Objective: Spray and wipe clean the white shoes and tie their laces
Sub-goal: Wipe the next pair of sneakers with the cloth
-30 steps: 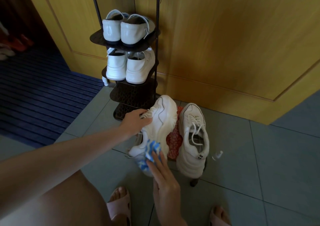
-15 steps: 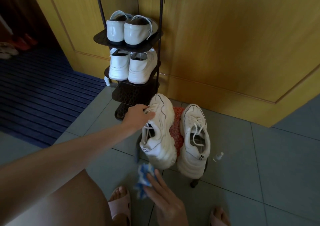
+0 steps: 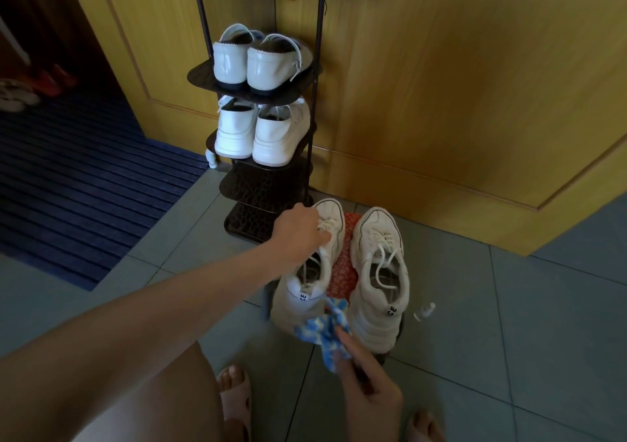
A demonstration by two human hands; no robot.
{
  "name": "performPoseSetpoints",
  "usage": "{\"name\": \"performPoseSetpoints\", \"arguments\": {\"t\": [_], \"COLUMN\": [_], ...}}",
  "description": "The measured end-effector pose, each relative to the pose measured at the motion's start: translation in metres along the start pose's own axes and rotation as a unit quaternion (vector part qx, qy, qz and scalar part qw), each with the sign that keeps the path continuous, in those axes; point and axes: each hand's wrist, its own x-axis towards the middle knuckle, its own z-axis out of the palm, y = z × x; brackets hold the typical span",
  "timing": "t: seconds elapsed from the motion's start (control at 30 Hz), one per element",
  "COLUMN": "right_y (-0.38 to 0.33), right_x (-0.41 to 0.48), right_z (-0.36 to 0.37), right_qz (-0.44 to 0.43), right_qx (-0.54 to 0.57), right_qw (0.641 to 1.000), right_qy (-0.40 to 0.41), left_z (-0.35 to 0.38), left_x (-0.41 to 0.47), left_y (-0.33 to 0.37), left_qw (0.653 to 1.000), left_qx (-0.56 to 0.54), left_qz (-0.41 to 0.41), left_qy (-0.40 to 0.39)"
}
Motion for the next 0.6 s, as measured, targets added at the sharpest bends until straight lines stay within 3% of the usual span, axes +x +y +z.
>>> {"name": "performPoseSetpoints", "arguments": {"t": [0.17,0.23,0.3,0.37,0.47,0.53,0.6], "right_y": [-0.016,-0.024,-0.033,-0.043,-0.057,-0.062,-0.065], "right_x": [0.002,0.004,0.009,0.014,0.012,0.007,0.009], "right_z": [-0.006,-0.006,-0.006,-0.002,0.013,0.019,0.015], "right_qz": [0.048,0.055,0.063,0.074,0.124,0.198,0.212], "right_qx": [0.032,0.054,0.075,0.091,0.154,0.24,0.257], "right_qw": [0.998,0.996,0.994,0.993,0.974,0.923,0.892], "right_qy": [0.035,0.044,0.046,0.033,-0.109,-0.227,-0.305], "left_z": [-0.018,-0.037,-0.051,-0.046,-0.011,0.016,0.033], "left_x": [-0.007,-0.025,-0.058,-0.11,-0.189,-0.206,-0.205], "left_y": [0.002,0.004,0.004,0.003,0.01,0.005,-0.007], "left_qw": [0.997,0.996,0.984,0.951,0.905,0.886,0.855], "left_qx": [-0.044,-0.078,-0.173,-0.302,-0.418,-0.454,-0.495], "left_qz": [-0.042,-0.035,0.008,0.045,0.068,0.038,-0.031], "left_qy": [-0.044,-0.02,0.038,0.055,0.04,0.085,0.152]}}
